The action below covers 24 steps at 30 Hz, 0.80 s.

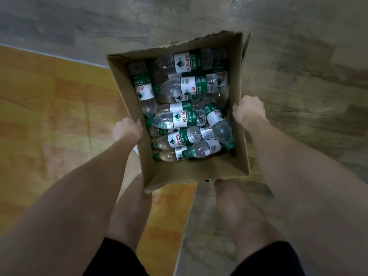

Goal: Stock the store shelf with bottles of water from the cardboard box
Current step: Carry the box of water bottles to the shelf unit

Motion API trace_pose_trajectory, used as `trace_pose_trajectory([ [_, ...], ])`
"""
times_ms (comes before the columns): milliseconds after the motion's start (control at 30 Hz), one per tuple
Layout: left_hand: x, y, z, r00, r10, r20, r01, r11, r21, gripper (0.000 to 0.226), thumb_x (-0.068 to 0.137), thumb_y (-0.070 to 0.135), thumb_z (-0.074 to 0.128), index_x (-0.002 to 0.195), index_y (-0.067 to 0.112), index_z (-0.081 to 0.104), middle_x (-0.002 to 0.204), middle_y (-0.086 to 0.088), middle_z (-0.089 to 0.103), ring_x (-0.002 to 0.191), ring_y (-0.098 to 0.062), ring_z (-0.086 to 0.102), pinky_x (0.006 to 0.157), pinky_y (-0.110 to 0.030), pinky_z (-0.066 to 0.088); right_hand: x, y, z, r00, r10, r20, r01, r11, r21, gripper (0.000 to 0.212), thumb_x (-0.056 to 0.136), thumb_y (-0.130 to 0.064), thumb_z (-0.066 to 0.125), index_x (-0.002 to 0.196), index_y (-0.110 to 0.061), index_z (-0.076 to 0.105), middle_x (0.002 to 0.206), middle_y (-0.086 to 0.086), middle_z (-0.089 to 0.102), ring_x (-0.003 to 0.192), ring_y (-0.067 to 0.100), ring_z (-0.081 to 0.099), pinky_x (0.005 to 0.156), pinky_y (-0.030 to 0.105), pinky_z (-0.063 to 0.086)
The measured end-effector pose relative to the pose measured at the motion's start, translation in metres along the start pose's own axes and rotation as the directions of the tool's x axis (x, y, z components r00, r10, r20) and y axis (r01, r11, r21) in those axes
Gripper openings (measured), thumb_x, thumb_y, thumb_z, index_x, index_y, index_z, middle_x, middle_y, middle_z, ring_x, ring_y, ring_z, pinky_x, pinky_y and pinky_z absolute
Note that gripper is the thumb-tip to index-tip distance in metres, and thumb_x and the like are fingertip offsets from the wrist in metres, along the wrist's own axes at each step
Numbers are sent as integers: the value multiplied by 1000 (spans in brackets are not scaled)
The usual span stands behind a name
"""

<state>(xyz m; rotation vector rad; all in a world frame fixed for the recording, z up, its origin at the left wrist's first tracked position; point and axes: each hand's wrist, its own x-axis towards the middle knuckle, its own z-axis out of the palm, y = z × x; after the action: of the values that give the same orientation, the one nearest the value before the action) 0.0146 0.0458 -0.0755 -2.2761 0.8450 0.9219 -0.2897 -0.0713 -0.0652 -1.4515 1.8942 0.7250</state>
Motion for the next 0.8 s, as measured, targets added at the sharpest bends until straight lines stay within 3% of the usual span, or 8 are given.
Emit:
trace_pose_trajectory([
  [233, -46, -59, -47, 995, 40, 87, -47, 996, 70, 49, 103, 42, 38, 112, -1, 59, 110, -20, 64, 97, -33, 62, 70, -36, 45, -78, -21, -37, 998, 7, 63, -7, 1000, -6, 34, 97, -25, 50, 117, -1, 62, 119, 23, 62, 109, 41, 60, 85, 39, 51],
  [367, -80, -92, -79, 997, 24, 67, -27, 999, 36, 49, 103, 41, 40, 112, -3, 60, 111, -23, 64, 103, -38, 63, 71, -37, 46, -134, -32, -58, 997, 17, 71, -21, 998, 62, 33, 96, -27, 50, 114, -1, 63, 115, 21, 64, 98, 39, 65, 85, 46, 58],
  [633, -158, -148, -188, 998, 51, -48, -50, 999, 2, 47, 102, 41, 42, 101, -2, 61, 108, -24, 64, 101, -39, 62, 78, -41, 50, -248, -55, -134, 999, -38, -9, 38, 997, 69, 34, 98, -20, 49, 124, 0, 60, 125, 23, 59, 114, 41, 58, 90, 40, 50],
  [800, -220, -194, -244, 991, 79, -105, -81, 997, -9, 41, 102, 41, 41, 93, 5, 57, 102, -19, 64, 91, -35, 61, 70, -36, 47, -324, -62, -181, 997, -74, -37, 76, 995, 59, 36, 96, -22, 50, 124, 0, 59, 126, 24, 58, 114, 42, 57, 92, 41, 49],
])
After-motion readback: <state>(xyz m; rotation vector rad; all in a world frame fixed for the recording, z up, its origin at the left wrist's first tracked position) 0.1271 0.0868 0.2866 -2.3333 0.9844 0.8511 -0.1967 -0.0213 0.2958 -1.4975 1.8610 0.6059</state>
